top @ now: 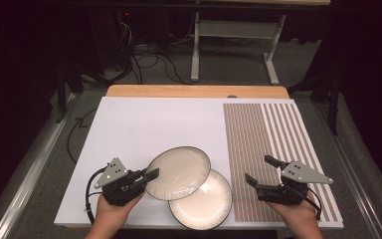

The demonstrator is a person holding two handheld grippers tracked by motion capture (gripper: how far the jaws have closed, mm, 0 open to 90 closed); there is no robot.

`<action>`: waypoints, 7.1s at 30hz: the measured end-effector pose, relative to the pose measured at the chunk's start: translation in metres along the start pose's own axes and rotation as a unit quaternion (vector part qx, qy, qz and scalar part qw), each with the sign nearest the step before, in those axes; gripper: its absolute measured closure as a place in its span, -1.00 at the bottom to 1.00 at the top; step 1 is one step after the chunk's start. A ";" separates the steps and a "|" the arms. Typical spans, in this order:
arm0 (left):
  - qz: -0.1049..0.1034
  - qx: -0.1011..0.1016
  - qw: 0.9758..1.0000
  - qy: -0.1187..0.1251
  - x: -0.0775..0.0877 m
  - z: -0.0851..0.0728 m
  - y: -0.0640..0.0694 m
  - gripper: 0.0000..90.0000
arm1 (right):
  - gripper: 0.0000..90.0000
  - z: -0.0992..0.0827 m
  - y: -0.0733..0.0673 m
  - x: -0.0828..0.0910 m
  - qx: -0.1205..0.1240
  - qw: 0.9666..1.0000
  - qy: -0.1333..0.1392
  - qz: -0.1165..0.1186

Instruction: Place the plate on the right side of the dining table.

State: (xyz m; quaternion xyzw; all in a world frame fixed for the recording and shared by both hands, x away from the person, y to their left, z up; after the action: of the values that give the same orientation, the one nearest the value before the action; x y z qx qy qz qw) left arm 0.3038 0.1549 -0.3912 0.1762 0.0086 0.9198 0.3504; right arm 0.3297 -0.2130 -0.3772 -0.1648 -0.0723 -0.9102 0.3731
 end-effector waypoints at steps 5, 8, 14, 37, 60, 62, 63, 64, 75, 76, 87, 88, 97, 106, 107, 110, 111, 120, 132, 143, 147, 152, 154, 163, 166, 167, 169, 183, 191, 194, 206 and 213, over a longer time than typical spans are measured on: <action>0.000 -0.014 1.000 0.004 0.001 0.000 0.001 0.77 | -0.93 0.004 0.001 0.004 0.003 1.000 0.023 -0.003; -0.002 -0.020 1.000 0.006 0.002 -0.001 0.002 0.77 | -0.99 0.005 0.002 0.007 0.004 0.999 0.030 -0.008; -0.003 -0.034 0.999 0.008 0.003 0.000 0.003 0.77 | -0.99 0.005 0.004 0.010 0.000 0.999 0.043 -0.017; -0.009 -0.027 1.000 0.005 0.004 -0.001 -0.001 0.76 | -0.77 0.022 -0.036 -0.046 0.013 0.998 0.009 0.054; -0.011 -0.019 1.000 0.005 0.004 -0.003 -0.003 0.76 | 0.16 0.011 -0.071 -0.098 -0.006 0.993 -0.039 0.108; -0.012 -0.018 1.000 0.006 0.004 -0.003 -0.003 0.76 | 0.22 0.011 -0.070 -0.099 -0.013 0.993 -0.044 0.105; -0.012 -0.018 1.000 0.006 0.004 -0.003 -0.004 0.76 | 0.30 0.011 -0.070 -0.100 -0.022 0.993 -0.046 0.110; -0.013 -0.017 1.000 0.005 0.003 -0.003 -0.004 0.76 | 0.39 0.010 -0.069 -0.102 -0.028 0.992 -0.051 0.114; -0.022 -0.002 1.000 0.005 0.002 -0.003 -0.005 0.77 | 0.83 0.008 -0.069 -0.104 -0.055 0.989 -0.056 0.128; -0.024 0.001 1.000 0.005 0.002 -0.003 -0.006 0.77 | 0.84 0.008 -0.068 -0.104 -0.059 0.988 -0.055 0.131; -0.038 0.015 0.999 0.010 -0.002 0.010 -0.003 0.77 | 0.91 0.022 -0.063 -0.086 -0.059 0.989 -0.036 0.134; -0.039 0.013 0.999 0.010 -0.003 0.013 -0.002 0.77 | 0.91 0.024 -0.062 -0.083 -0.060 0.989 -0.033 0.132; -0.057 -0.008 0.998 -0.007 -0.033 0.036 0.010 0.77 | 0.92 0.030 -0.037 -0.063 -0.061 0.992 -0.020 0.107; -0.072 -0.016 0.997 -0.020 -0.071 0.056 0.027 0.77 | 0.92 0.033 -0.003 -0.037 -0.065 0.995 -0.006 0.074; -0.072 -0.016 0.997 -0.020 -0.071 0.056 0.027 0.77 | 0.92 0.033 -0.003 -0.037 -0.065 0.995 -0.006 0.074; -0.076 -0.021 0.997 -0.027 -0.085 0.061 0.033 0.77 | 0.92 0.032 0.010 -0.029 -0.069 0.996 -0.003 0.061; -0.076 -0.021 0.997 -0.027 -0.085 0.061 0.033 0.77 | 0.92 0.032 0.010 -0.029 -0.069 0.996 -0.003 0.061; -0.086 -0.029 0.995 -0.046 -0.116 0.071 0.046 0.77 | 0.92 0.026 0.035 -0.013 -0.082 0.996 0.002 0.038; -0.096 -0.035 0.992 -0.070 -0.157 0.080 0.061 0.75 | 0.92 0.015 0.064 0.006 -0.091 0.996 0.002 -0.002; -0.105 -0.042 0.989 -0.092 -0.194 0.085 0.080 0.75 | 0.92 0.001 0.090 0.026 -0.105 0.994 0.000 -0.033; -0.108 -0.040 0.988 -0.100 -0.205 0.085 0.084 0.74 | 0.91 -0.006 0.099 0.031 -0.110 0.993 -0.002 -0.046; -0.107 -0.037 0.987 -0.112 -0.219 0.084 0.088 0.73 | 0.92 -0.012 0.106 0.034 -0.114 0.992 -0.003 -0.058; -0.105 -0.038 0.987 -0.116 -0.223 0.083 0.089 0.73 | 0.92 -0.014 0.108 0.035 -0.116 0.991 -0.003 -0.061; -0.089 -0.046 0.986 -0.134 -0.242 0.080 0.091 0.72 | 0.93 -0.022 0.116 0.039 -0.114 0.990 -0.013 -0.079; -0.084 -0.043 0.985 -0.145 -0.247 0.077 0.090 0.77 | 0.93 -0.025 0.118 0.040 -0.110 0.990 -0.017 -0.088; -0.093 -0.025 0.985 -0.143 -0.251 0.075 0.089 0.77 | 0.94 -0.028 0.120 0.040 -0.119 0.988 -0.020 -0.092; -0.097 -0.019 0.985 -0.144 -0.254 0.073 0.090 0.77 | 0.94 -0.031 0.122 0.040 -0.127 0.988 -0.022 -0.089; -0.091 -0.014 0.981 -0.172 -0.268 0.062 0.094 0.77 | 0.94 -0.046 0.130 0.039 -0.145 0.984 -0.038 -0.093; -0.091 -0.018 0.980 -0.177 -0.272 0.060 0.097 0.77 | 0.94 -0.051 0.132 0.042 -0.148 0.983 -0.041 -0.096; -0.089 -0.017 0.980 -0.176 -0.273 0.060 0.097 0.76 | 0.94 -0.052 0.133 0.042 -0.149 0.983 -0.041 -0.095; -0.074 -0.014 0.988 -0.138 -0.265 0.068 0.089 0.38 | 0.93 -0.051 0.135 0.039 -0.146 0.984 -0.041 -0.097; -0.049 -0.004 0.994 -0.095 -0.234 0.073 0.063 0.04 | 0.92 -0.050 0.135 0.038 -0.146 0.983 -0.043 -0.100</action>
State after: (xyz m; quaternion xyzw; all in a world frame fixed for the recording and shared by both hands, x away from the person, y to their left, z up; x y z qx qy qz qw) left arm 0.4496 -0.0518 -0.3887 0.2611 -0.0201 0.8806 0.3950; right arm 0.3867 -0.3465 -0.4096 -0.2488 0.0291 -0.9355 0.2490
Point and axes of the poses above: each handheld gripper's, and its own axes: x roughly backward along the jaws, z roughly out of its top, y roughly to its right, the point moved 5 cm from there along -x, roughly forward along the jaws, and after that the axes turned 3 degrees about z, right-handed, at the moved point
